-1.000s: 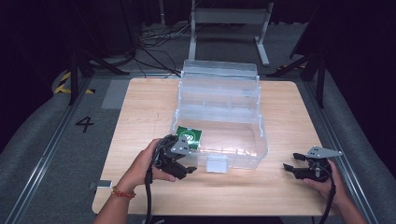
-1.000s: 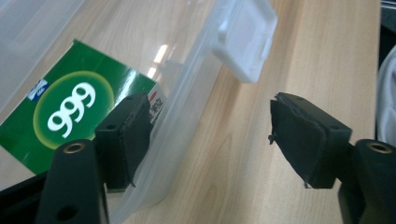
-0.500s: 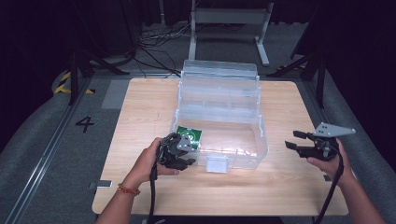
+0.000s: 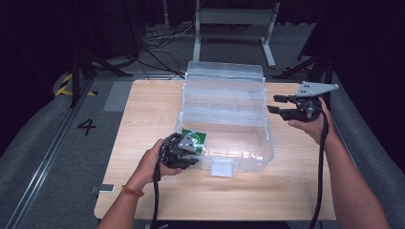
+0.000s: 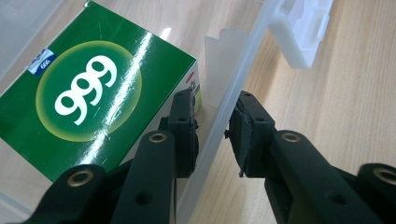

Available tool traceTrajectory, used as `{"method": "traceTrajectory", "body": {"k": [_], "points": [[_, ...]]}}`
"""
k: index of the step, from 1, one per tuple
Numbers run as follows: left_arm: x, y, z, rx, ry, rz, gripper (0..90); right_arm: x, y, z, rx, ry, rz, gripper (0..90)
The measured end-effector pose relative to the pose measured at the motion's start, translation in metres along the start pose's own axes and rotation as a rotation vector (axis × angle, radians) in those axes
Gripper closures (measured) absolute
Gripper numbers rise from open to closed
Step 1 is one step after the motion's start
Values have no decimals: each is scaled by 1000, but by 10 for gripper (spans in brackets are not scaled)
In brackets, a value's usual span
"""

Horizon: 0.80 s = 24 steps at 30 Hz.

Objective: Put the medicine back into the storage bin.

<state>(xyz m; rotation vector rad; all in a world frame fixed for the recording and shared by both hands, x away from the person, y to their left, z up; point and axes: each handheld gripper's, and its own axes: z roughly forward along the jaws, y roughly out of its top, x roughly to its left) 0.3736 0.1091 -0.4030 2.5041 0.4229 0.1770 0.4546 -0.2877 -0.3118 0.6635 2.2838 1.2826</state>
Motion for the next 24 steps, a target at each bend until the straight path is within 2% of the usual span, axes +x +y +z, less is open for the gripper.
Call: {"method": "traceTrajectory", "body": {"k": [2, 3, 4, 7, 12, 14, 16, 21, 24], "points": [[1, 0, 0, 2, -8, 2, 724, -1, 11, 11, 16, 11, -9, 517], [2, 0, 0, -1, -15, 4, 724, -1, 11, 11, 16, 11, -9, 517], [3, 0, -1, 0, -18, 7, 728, -3, 19, 21, 28, 23, -21, 525], [3, -1, -1, 0, -24, 0, 732, -4, 24, 30, 50, 17, -28, 522], [5, -2, -1, -6, -36, 9, 737, -7, 36, 54, 97, 43, -51, 551], [5, -2, -1, -7, -37, 9, 738, -9, 38, 63, 115, 48, -48, 551], [5, -2, -1, -11, -38, 10, 738, -11, 40, 69, 131, 40, -65, 551], [5, -2, -1, -12, -40, 5, 738, -17, 40, 78, 149, 40, -51, 542], [6, -2, -1, -12, -45, 6, 738, -19, 38, 83, 156, 57, -44, 574]]}}
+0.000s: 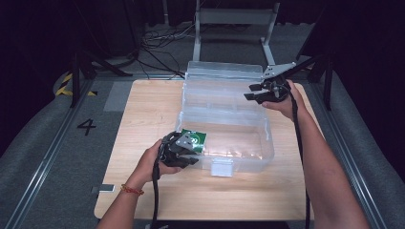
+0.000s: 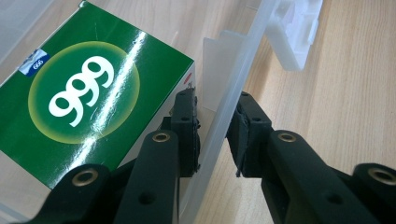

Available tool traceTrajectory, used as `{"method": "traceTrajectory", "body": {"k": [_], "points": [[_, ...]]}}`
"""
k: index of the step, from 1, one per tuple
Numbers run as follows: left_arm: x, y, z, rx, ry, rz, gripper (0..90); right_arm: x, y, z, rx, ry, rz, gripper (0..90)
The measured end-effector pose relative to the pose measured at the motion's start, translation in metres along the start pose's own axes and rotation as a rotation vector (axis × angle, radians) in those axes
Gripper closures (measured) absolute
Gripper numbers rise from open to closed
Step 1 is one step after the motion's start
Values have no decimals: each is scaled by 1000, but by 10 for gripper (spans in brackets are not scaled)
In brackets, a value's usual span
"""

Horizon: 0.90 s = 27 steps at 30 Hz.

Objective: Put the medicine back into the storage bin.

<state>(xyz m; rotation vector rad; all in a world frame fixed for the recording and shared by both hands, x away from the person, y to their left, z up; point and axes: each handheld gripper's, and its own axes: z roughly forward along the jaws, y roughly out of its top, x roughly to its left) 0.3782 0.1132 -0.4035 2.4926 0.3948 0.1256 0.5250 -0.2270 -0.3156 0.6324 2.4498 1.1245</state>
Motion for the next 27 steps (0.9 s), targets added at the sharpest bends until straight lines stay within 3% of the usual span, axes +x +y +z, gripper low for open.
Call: {"method": "traceTrajectory", "body": {"k": [5, 11, 19, 26, 27], "points": [[-1, 0, 0, 0, 6, -3, 735, 0, -1, 8, 52, 0, -21, 606], [-1, 0, 2, -4, 8, -15, 728, -3, 2, 10, 79, -24, -22, 745], [-1, 0, 3, -4, -4, -26, 727, -7, 4, 22, 126, 25, -51, 715], [-2, 0, 3, -2, 2, -24, 727, -7, 6, 26, 135, 31, -83, 742], [-2, 0, 3, -2, 2, -24, 726, -5, 7, 26, 135, 31, -107, 758]]}}
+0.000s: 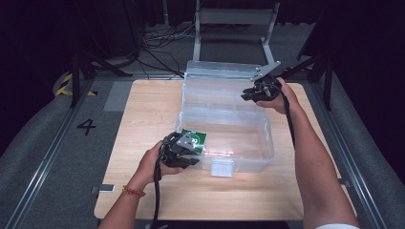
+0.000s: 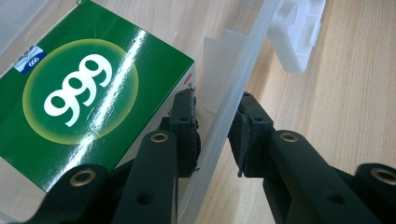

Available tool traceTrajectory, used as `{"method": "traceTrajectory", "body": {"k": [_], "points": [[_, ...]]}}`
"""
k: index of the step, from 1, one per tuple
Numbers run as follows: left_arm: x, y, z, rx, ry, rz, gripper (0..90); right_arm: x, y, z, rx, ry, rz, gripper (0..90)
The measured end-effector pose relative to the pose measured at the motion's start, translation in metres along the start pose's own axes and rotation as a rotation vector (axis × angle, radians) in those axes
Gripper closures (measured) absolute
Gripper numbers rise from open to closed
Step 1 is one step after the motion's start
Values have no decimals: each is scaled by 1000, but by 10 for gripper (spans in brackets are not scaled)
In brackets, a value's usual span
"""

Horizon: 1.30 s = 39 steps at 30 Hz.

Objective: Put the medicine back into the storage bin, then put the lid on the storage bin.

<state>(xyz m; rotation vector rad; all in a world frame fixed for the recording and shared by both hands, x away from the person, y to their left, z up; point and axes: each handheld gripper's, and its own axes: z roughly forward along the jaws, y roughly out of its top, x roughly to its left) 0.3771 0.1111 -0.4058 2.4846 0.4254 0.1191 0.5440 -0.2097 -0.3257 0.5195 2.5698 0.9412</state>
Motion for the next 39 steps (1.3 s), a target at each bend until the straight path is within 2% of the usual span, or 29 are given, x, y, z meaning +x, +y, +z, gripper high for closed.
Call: {"method": "traceTrajectory", "body": {"k": [7, 15, 24, 28, 31, 36, 39], "points": [[0, 0, 0, 3, 1, -1, 730, 3, 3, 0, 19, -11, -46, 791], [0, 0, 0, 2, -5, -6, 732, 5, 5, -1, 37, -13, -68, 812], [0, 1, 0, 5, -6, -12, 731, 8, 11, -2, 76, -29, -118, 824], [0, 1, 0, 10, -5, -14, 730, 10, 12, -4, 79, -36, -121, 830], [0, 2, 0, 22, 1, -8, 728, 12, 10, -7, 54, -30, -110, 834], [-2, 1, 0, 18, -5, -21, 721, 14, 9, -12, 55, -26, -121, 848], [-4, 2, 0, 25, -1, -15, 718, 19, 10, -15, 67, -32, -128, 857]]}}
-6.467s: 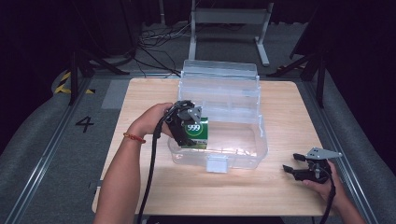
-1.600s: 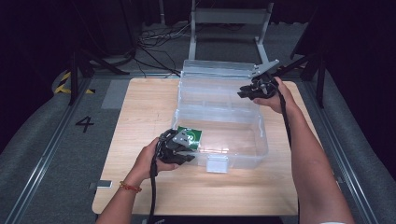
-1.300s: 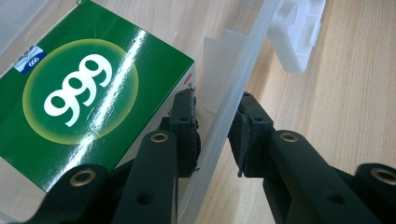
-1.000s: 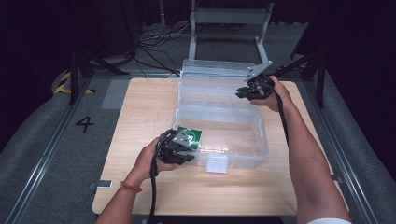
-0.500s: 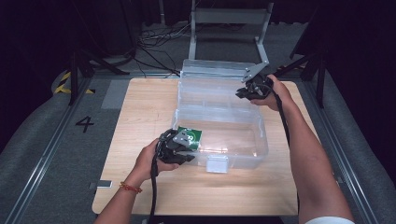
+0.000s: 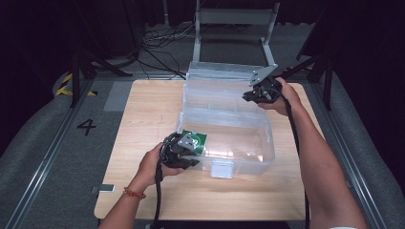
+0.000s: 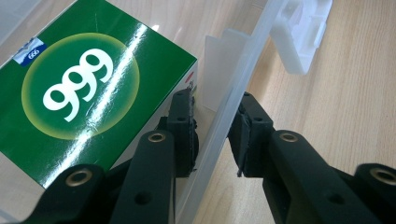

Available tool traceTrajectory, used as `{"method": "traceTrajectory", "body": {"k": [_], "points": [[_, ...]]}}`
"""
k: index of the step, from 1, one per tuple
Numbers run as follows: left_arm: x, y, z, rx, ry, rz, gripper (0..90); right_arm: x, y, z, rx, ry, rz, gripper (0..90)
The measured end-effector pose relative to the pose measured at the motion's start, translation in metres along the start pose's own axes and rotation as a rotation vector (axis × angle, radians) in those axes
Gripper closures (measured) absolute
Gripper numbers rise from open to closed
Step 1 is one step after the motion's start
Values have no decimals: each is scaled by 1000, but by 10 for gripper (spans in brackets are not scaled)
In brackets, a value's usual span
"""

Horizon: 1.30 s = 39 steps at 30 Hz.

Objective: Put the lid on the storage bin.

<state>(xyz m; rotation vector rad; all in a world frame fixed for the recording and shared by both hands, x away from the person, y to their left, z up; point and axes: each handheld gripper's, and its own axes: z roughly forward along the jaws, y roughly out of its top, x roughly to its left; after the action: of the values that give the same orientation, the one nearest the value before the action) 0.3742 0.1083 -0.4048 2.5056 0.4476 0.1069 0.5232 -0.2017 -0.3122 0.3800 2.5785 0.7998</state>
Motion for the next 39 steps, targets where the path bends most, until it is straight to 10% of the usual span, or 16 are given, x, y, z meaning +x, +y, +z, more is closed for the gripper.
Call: {"method": "traceTrajectory", "body": {"k": [39], "points": [[-9, 0, 1, -32, -8, -34, 700, 32, 11, -34, -26, 8, -119, 900]]}}
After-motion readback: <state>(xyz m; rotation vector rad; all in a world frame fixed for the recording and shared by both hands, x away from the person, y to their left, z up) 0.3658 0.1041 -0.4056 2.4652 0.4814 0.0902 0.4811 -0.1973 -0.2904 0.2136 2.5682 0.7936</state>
